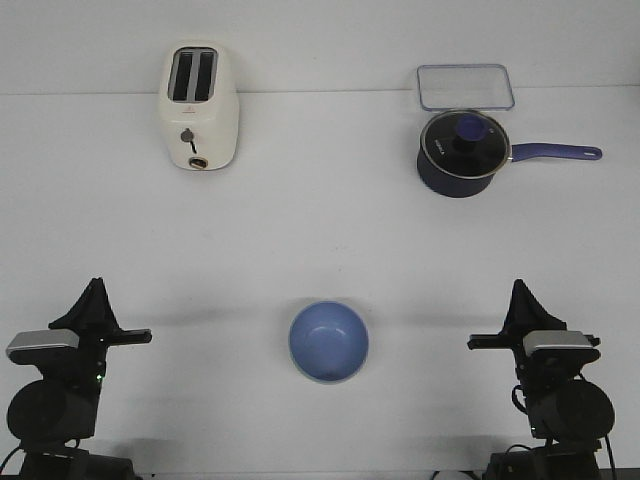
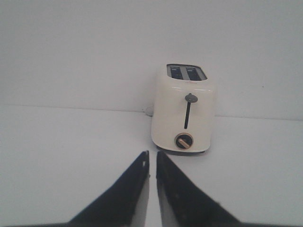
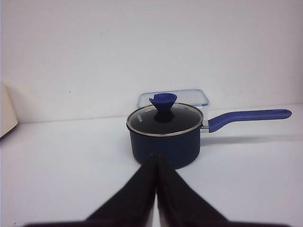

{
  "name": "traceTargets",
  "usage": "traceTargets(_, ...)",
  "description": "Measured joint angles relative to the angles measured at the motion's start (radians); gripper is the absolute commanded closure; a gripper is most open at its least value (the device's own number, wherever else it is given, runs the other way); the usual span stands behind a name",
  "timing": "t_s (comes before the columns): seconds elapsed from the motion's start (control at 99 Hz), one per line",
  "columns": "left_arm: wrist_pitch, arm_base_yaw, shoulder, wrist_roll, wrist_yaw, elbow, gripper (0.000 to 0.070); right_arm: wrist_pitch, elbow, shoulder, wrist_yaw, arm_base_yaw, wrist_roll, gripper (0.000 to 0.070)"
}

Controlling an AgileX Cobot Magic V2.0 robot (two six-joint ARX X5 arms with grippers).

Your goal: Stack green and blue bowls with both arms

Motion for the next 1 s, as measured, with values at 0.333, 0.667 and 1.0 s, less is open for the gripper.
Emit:
traceTargets(0.333, 0.005, 0.003, -0.017, 0.025, 0.000, -0.008, 0.0685, 0.000, 0.000, 0.000, 0.000, 0.000, 0.000, 0.0700)
traceTargets(0.667, 0.024, 0.084, -0.251, 0.046, 0.141, -0.332, 0.0685, 0.000, 0.000, 0.000, 0.000, 0.000, 0.000, 0.0700)
traceTargets(1.0, 0.030, 0.117, -0.311, 0.021, 0.167, -0.402, 0.0685, 0.000, 0.000, 0.000, 0.000, 0.000, 0.000, 0.0700)
